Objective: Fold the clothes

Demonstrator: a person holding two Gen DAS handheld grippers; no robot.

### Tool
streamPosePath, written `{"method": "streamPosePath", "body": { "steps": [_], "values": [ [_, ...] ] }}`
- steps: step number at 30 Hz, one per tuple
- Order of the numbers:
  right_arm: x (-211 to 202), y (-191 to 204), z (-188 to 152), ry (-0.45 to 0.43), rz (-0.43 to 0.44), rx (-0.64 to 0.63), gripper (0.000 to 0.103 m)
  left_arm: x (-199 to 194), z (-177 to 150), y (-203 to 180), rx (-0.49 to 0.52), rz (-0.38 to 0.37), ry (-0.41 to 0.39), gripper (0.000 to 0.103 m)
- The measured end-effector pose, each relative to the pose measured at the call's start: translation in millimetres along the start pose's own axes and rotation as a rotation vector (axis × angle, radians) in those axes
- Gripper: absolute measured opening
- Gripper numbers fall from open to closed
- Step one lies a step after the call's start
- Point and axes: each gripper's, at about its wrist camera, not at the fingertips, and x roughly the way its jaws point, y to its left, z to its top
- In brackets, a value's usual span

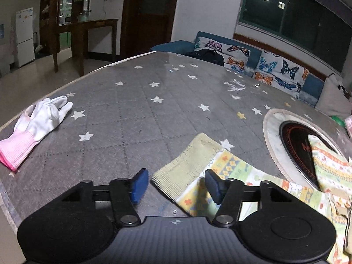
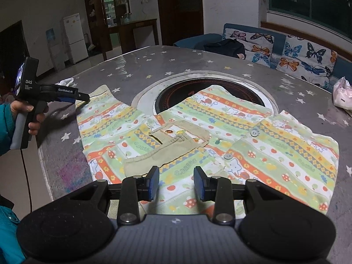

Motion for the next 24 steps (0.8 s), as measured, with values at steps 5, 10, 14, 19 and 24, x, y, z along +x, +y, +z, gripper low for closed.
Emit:
{"method": "streamPosePath", "body": {
  "steps": [5, 10, 14, 19, 24],
  "values": [
    [-4, -2, -3, -0.013, -0.007, 0.024, 0.035, 0, 0, 1, -0.022, 0.006, -0.004, 0.018],
    [-12, -6, -6, -0.036, -0.021, 0.044, 0.035, -17, 6, -5, -0.074, -0.129, -0.007, 0.010],
    [-23, -13, -10, -0.060, -0.040, 0.070, 0.035, -45, 14, -37, -0.017, -0.288, -0.031, 0.010],
    [-38, -26, -19, -0.091, -0.072, 0.109, 0.035, -77, 23, -89, 0.061, -0.495, -0.027, 0.009],
    [-55, -38, -30, -0.121, -0.106, 0.149, 0.035, -102, 21, -151, 0.129, -0.711, 0.012, 0.009]
  ]
}}
